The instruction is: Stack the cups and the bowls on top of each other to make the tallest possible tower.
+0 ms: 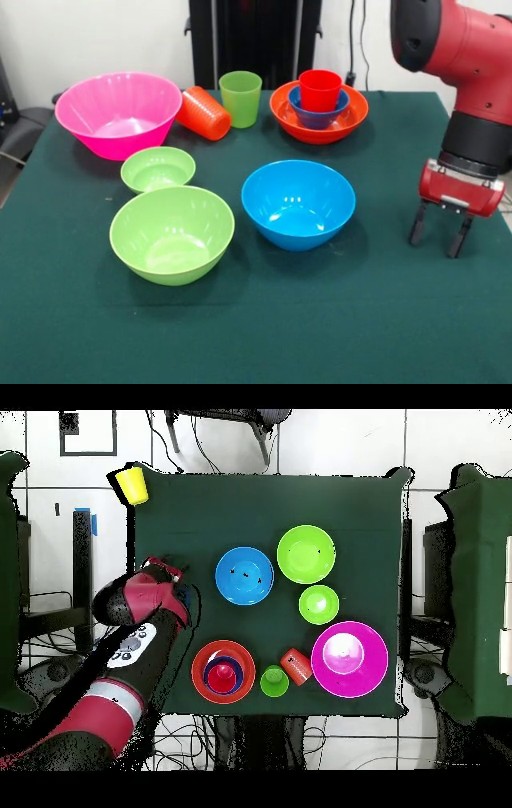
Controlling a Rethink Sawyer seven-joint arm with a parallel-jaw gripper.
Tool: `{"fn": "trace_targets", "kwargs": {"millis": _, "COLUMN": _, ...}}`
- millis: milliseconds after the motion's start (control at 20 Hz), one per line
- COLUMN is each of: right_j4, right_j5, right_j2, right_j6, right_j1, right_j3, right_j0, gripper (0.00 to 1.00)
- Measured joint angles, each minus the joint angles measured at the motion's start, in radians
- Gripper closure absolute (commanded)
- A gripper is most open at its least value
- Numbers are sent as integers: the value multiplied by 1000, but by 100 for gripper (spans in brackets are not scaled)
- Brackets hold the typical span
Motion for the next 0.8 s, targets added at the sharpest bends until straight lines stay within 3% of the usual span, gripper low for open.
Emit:
{"fn": "trace_targets", "kwargs": {"millis": 250, "right_j4": 23, "right_j5": 118, "right_j2": -84, "right_j6": 0, "right_j1": 43, "right_j3": -67, "right_j0": 42, "gripper": 0}}
{"fn": "trace_targets", "kwargs": {"millis": 500, "right_j4": 24, "right_j5": 176, "right_j2": -108, "right_j6": 0, "right_j1": 37, "right_j3": -83, "right_j0": 52, "gripper": 0}}
{"fn": "trace_targets", "kwargs": {"millis": 800, "right_j4": 23, "right_j5": 227, "right_j2": -102, "right_j6": 0, "right_j1": -58, "right_j3": -58, "right_j0": 21, "gripper": 0}}
